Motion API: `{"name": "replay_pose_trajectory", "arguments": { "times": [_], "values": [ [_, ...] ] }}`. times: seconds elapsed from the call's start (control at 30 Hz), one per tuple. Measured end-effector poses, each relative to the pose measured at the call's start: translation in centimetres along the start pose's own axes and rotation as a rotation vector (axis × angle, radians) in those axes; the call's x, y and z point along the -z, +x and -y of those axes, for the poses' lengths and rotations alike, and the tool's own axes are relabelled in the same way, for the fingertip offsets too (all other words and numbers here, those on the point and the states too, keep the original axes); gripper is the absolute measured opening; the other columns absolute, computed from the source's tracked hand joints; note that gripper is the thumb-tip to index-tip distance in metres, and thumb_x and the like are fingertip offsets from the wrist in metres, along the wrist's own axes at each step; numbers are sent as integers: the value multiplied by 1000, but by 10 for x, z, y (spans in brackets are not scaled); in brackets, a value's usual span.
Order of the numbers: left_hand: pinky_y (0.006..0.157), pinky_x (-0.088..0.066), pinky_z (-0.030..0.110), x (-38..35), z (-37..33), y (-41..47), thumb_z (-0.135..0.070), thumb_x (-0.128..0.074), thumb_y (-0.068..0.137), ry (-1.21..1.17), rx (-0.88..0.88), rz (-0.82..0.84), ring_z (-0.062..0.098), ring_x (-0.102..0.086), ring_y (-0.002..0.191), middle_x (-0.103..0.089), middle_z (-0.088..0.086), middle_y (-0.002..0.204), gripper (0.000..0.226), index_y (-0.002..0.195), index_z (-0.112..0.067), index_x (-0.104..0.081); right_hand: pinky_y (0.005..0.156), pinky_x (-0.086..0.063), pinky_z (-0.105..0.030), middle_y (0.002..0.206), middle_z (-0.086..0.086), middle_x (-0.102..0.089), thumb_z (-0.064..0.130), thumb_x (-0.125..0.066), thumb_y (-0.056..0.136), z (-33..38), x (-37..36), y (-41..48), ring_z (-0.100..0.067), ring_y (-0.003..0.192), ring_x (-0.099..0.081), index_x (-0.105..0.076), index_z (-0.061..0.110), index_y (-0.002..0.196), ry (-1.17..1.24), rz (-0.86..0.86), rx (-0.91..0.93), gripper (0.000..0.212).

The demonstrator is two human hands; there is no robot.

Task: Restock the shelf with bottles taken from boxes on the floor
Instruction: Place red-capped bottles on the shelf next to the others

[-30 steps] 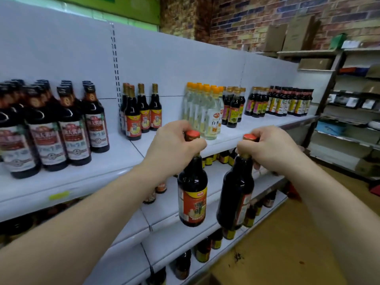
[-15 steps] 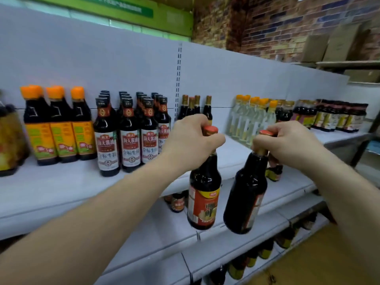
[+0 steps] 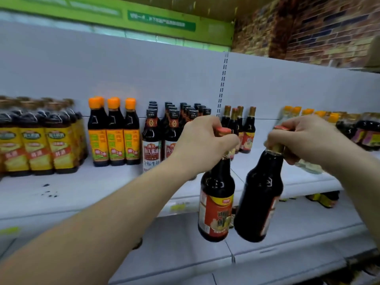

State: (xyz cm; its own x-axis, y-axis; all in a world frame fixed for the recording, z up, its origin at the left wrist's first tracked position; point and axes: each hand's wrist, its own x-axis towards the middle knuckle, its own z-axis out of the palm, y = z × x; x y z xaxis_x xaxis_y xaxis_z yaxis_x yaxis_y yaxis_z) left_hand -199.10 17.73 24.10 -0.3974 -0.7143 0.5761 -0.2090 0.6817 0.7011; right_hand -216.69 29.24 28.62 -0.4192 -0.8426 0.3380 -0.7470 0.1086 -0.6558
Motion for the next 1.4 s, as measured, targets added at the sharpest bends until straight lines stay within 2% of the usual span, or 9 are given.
{"name": "replay_pose_trajectory", "arguments": {
  "times": [0.1, 0.3, 0.43, 0.6, 0.7, 0.8, 1.0, 1.23, 1.4],
  "values": [
    [58, -50, 34, -4, 2, 12, -33, -72, 77, 27, 4, -13, 10, -55, 57, -63, 1, 63, 26, 74, -11, -60, 61, -43, -36, 59, -24, -64, 21, -74, 83, -6, -1, 20, -19, 46, -54, -75, 4, 71, 35, 28, 27, 21],
    [55, -43, 31, -28, 11, 45, -33, -72, 77, 24, 33, -27, 10, -47, 51, -56, -2, 57, 27, 75, -8, -60, 56, -35, -32, 49, -15, -59, 21, -73, 83, -31, 4, 65, -14, 41, -47, -73, 6, 68, 28, 81, 85, 22],
    [56, -50, 42, -48, 11, 69, -37, -70, 73, 36, 34, -54, 21, -53, 54, -69, 11, 70, 33, 80, -6, -63, 58, -35, -34, 51, -17, -62, 28, -71, 81, -51, 12, 97, -13, 42, -48, -73, 12, 65, 11, 106, 157, 22],
    [60, -53, 43, -72, 10, 98, -33, -73, 77, 61, 71, -95, 28, -62, 58, -72, 15, 75, 27, 81, -8, -65, 61, -40, -35, 51, -16, -63, 31, -70, 79, -78, 23, 138, -15, 45, -53, -75, 16, 68, 3, 113, 187, 19],
    [57, -50, 41, -87, 9, 115, -33, -73, 77, 59, 80, -110, 26, -60, 56, -71, 18, 77, 27, 81, -8, -64, 58, -37, -33, 50, -14, -63, 31, -71, 81, -87, 30, 157, -12, 42, -50, -74, 20, 65, 4, 118, 186, 20],
    [55, -50, 43, -102, 9, 130, -31, -72, 78, 53, 88, -107, 35, -65, 62, -72, 17, 77, 24, 81, -9, -64, 55, -34, -31, 50, -13, -63, 33, -71, 82, -97, 35, 171, -8, 39, -46, -73, 22, 63, 0, 94, 182, 22],
    [46, -40, 28, -127, 17, 157, -28, -73, 82, 11, 83, -109, 12, -51, 44, -72, 14, 72, 19, 80, -11, -64, 52, -30, -29, 47, -12, -60, 28, -72, 85, -117, 36, 201, -7, 36, -43, -72, 18, 63, 22, 73, 148, 24],
    [47, -38, 30, -154, 33, 177, -25, -72, 81, -18, 69, -93, 11, -43, 43, -66, 14, 65, 22, 80, -6, -61, 50, -30, -28, 45, -10, -59, 25, -71, 85, -134, 30, 221, -6, 34, -42, -72, 10, 66, 0, 59, 105, 24],
    [57, -44, 34, -168, 45, 185, -29, -72, 80, -29, 72, -62, 15, -52, 56, -64, 16, 69, 25, 79, -7, -61, 51, -33, -28, 48, -13, -62, 27, -71, 85, -143, 25, 233, -8, 36, -46, -72, 12, 66, -22, 52, 84, 25]
  ]
}}
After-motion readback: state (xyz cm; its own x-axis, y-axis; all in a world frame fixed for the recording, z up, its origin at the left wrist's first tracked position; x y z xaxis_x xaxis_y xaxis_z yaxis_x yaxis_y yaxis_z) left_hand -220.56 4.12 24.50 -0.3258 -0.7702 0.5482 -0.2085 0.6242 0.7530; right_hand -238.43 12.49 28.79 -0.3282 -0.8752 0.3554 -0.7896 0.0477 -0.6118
